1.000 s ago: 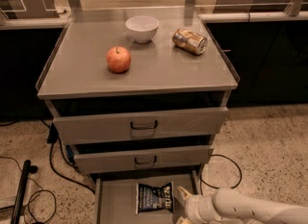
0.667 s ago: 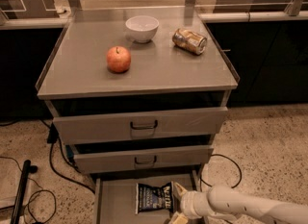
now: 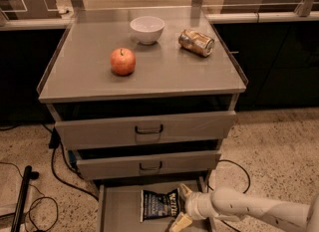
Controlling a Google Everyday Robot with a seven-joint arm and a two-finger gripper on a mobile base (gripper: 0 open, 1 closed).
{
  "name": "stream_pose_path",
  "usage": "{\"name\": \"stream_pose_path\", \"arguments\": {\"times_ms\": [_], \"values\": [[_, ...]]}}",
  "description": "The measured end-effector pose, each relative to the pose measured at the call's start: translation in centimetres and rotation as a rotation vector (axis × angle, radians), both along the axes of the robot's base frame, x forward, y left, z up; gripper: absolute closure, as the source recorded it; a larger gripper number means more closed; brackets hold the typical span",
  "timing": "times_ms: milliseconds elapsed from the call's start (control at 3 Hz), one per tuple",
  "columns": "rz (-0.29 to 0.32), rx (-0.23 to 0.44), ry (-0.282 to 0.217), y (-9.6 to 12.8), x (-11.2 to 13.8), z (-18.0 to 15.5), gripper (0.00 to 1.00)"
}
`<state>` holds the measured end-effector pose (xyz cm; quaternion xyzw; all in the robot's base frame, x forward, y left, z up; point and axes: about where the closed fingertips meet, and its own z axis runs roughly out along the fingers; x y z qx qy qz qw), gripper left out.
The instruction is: Pick blue chip bag from bottom drawer and place on counter
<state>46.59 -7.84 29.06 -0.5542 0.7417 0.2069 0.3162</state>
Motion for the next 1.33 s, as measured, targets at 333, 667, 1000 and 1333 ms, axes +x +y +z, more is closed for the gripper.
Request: {"name": "stream_pose_path", "arguments": {"times_ms": [333,667,1000,1333], "values": [[0.008,-0.011,-0.001,0.4,0.4,-1.7,0.00],[-0.012,-0.026,0.003,0.2,1.2,-4.8,0.00],[-0.045,-0.025,0.018,0.0,1.8,-8.0,0.00],[-0.071,-0.010,0.042,0.2,2.4,-10.6,0.00]]}}
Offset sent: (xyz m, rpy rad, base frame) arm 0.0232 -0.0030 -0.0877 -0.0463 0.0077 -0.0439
